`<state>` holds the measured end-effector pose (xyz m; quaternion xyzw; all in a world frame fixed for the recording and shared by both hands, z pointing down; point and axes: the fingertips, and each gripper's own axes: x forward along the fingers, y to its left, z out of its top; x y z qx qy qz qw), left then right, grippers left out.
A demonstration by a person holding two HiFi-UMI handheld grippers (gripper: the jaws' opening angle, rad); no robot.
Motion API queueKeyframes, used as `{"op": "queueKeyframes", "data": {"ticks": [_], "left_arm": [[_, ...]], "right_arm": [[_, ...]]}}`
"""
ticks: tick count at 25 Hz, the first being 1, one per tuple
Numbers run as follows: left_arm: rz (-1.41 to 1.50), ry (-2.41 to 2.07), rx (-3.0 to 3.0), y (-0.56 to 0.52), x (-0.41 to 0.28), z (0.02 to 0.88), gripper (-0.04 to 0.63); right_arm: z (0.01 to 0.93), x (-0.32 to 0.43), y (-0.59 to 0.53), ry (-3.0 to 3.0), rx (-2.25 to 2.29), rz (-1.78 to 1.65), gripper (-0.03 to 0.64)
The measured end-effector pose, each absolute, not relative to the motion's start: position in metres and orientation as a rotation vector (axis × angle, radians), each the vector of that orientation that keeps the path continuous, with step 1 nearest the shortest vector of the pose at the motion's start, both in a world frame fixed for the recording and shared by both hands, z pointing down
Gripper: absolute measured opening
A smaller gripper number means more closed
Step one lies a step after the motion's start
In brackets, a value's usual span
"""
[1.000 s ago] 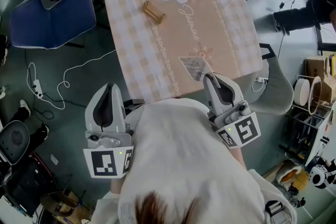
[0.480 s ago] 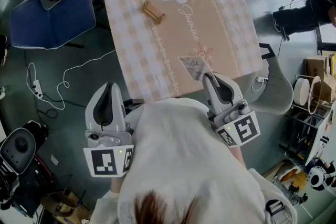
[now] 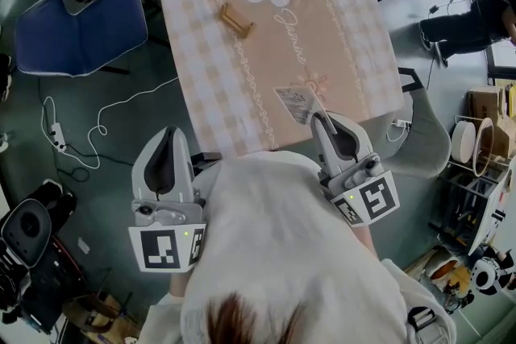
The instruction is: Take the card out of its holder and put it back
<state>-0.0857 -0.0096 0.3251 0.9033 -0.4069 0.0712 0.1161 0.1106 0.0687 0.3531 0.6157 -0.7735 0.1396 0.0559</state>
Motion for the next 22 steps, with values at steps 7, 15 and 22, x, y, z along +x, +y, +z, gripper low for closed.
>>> {"op": "queueKeyframes", "data": {"ticks": [7,15,22], "left_arm": [[0.157,-1.166,2.673,-0.0102,-0.0871,0.3216,0.0],[0.149,-1.206,2.644,-0.0144,-0.0928,0.3228,0.0],[0.174,-1.204,2.624,-0.0148,-0.0915,0.3296,0.0]], "right_arm": [[0.3525,0.1114,0.0683,-2.346,1.874,0.426,0.014],[0.3542,0.1123,0.0679,-2.345,1.874,0.444,0.014],[0.3571,0.1137,0.0669,-2.333,1.872,0.458,0.014]]}}
